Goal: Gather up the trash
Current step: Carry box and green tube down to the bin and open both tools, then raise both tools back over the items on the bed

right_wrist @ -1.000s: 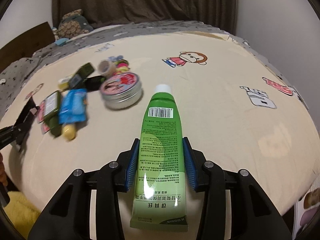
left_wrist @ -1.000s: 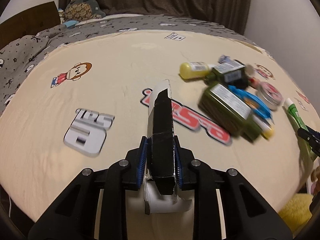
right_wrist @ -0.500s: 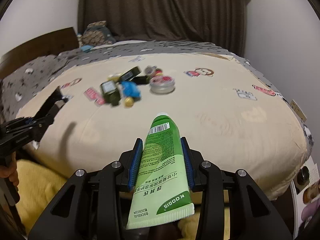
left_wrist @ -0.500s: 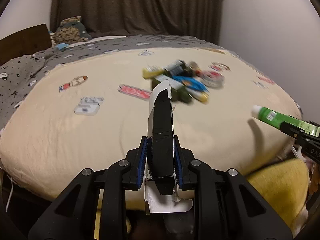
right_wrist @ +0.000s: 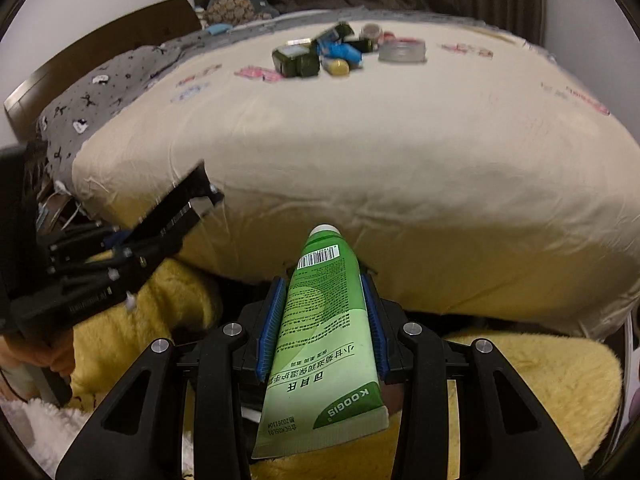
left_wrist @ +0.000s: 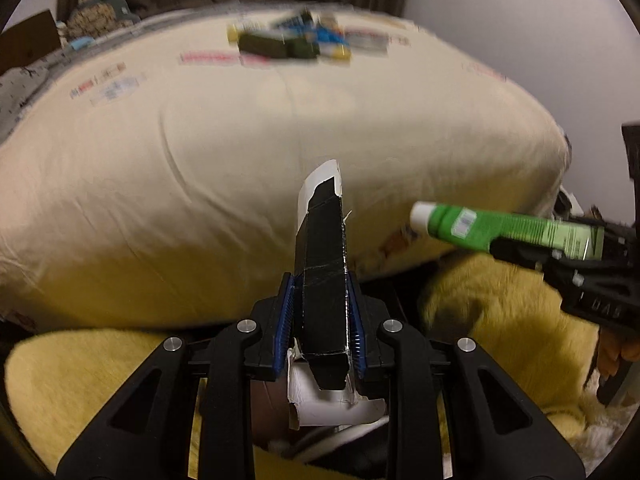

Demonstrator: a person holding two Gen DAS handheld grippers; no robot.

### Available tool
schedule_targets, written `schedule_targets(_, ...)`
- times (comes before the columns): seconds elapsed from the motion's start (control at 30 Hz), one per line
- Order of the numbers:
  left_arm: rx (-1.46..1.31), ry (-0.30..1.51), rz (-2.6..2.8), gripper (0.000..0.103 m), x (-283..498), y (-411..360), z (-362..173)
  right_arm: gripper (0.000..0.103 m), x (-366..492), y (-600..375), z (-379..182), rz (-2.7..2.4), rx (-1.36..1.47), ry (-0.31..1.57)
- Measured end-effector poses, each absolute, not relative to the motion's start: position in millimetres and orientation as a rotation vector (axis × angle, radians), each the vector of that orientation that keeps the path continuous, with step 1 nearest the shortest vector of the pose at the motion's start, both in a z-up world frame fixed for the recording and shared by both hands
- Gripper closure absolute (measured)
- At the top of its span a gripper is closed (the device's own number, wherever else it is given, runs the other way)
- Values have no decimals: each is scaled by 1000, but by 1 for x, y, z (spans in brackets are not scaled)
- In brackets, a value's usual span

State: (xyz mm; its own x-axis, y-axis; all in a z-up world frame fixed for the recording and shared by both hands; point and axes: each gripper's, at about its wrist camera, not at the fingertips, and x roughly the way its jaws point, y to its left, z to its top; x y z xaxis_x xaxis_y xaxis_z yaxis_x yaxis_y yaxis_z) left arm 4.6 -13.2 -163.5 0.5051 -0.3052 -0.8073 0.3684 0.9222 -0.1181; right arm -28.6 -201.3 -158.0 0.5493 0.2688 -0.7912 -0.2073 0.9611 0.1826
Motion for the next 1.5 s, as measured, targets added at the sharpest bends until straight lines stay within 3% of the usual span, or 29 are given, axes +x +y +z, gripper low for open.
schedule_targets(0.6, 111, 1303, -479, 76, 24, -33, -274, 64, -4, -185, -254, 305, 107, 1257)
schedule_targets(0.7, 106, 1308, -473, 73, 27, -31, -275, 62, -3, -185, -258, 299, 116, 1268)
schedule_targets(0.77, 110, 1311, -460, 62, 29, -28, -276, 57, 0, -186, -256, 295, 124, 1262)
schedule_targets(0.83, 113, 1309, -450, 51, 38, -30, -274, 39, 6, -185, -252, 285, 125, 1249)
schedule_targets(0.87, 117, 1303, -443, 50, 38, -26, -275, 38, 8, -186, -250, 281, 124, 1241)
schedule_targets(1.17, 147, 1204, -362, 36, 43, -11, -248, 33, 10, -202, -209, 225, 110, 1137)
schedule_targets(1.5, 150, 988, -329, 23, 47, -9, -170, 32, 27, -221, -135, 149, 52, 892)
